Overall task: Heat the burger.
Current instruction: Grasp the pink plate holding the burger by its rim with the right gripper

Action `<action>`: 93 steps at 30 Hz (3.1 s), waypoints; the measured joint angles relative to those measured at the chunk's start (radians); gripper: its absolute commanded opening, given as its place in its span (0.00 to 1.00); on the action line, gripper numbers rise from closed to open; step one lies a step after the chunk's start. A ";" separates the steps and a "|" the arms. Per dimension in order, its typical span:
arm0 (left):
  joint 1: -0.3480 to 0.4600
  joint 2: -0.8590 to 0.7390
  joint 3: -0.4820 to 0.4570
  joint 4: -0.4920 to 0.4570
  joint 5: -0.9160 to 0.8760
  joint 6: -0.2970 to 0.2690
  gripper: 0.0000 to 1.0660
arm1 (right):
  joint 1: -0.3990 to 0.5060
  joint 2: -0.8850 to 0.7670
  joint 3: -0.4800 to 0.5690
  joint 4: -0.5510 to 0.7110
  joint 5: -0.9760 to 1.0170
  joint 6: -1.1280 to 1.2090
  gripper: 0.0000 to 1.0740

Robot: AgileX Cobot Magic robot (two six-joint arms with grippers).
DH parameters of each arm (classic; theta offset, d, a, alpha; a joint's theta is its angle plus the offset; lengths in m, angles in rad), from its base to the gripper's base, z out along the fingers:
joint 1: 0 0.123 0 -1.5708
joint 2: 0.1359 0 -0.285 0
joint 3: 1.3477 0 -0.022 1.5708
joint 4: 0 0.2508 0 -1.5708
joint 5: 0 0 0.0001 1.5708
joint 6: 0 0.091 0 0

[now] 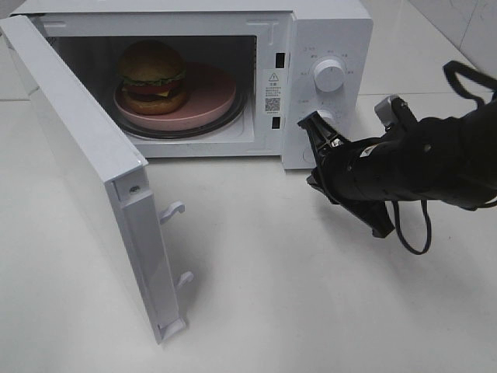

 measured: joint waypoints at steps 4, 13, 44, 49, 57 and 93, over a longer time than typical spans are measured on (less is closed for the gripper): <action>0.000 0.000 0.000 0.000 0.000 0.000 0.91 | -0.015 -0.054 0.000 -0.012 0.090 -0.119 0.00; 0.000 0.000 0.000 0.000 0.000 0.000 0.91 | -0.027 -0.170 0.001 -0.142 0.355 -0.326 0.01; 0.000 0.000 0.000 0.000 0.000 0.000 0.91 | -0.027 -0.318 -0.088 -0.504 0.947 -0.869 0.07; 0.000 0.000 0.000 0.000 0.000 0.000 0.91 | -0.027 -0.318 -0.127 -0.534 1.023 -1.191 0.08; 0.000 0.000 0.000 0.000 0.000 0.000 0.91 | -0.027 -0.320 -0.129 -0.549 1.047 -1.483 0.09; 0.000 0.000 0.000 0.000 0.000 0.000 0.91 | 0.007 -0.328 -0.257 -0.681 1.095 -1.783 0.88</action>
